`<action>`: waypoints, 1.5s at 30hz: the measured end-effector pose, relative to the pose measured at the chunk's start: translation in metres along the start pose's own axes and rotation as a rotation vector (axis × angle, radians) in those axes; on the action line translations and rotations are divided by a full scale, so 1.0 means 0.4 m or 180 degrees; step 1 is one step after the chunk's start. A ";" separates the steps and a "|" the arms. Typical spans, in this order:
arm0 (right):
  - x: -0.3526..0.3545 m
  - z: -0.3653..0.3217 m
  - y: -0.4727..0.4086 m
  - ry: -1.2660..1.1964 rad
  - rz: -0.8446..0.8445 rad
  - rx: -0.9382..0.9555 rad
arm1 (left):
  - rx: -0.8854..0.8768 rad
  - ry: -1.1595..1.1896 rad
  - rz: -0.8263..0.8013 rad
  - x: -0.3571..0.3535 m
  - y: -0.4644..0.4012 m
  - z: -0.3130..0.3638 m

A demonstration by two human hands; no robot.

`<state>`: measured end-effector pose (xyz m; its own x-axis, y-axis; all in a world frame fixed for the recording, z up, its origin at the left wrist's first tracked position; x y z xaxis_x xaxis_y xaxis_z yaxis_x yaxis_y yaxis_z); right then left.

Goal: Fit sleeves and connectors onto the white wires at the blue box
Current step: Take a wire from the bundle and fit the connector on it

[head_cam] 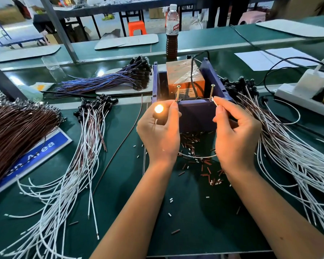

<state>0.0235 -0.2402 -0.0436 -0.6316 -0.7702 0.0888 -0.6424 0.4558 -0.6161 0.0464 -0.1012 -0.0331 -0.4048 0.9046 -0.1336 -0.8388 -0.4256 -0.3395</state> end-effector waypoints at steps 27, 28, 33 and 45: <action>0.337 -0.133 -0.213 0.1684 -0.1913 -0.0353 | 0.2010 0.0894 -0.1904 -0.442 0.042 0.240; 0.342 -0.129 -0.212 0.1739 -0.1945 -0.0382 | 0.2182 0.0995 -0.1989 -0.456 0.035 0.240; 0.407 -0.144 -0.224 0.2269 -0.1494 0.0103 | 0.3009 0.2075 -0.2434 -0.501 0.021 0.227; 0.410 -0.145 -0.227 0.3472 -0.2729 -0.0575 | 0.2354 0.0168 -0.0969 -0.525 0.001 0.046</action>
<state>-0.0471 -0.3821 0.0722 0.0198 -0.1420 0.9897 -0.9893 0.1403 0.0399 0.1243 -0.2917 0.0118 -0.1172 0.9758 -0.1847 -0.9410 -0.0497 0.3347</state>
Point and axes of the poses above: each hand's wrist, its own y-axis away from the middle knuckle, its own x-axis out of the back of the hand, z = x × y, the point moved 1 cm from there along -y, towards the middle knuckle, and after that the axes turned 5 degrees about x, right-handed, at the moved point
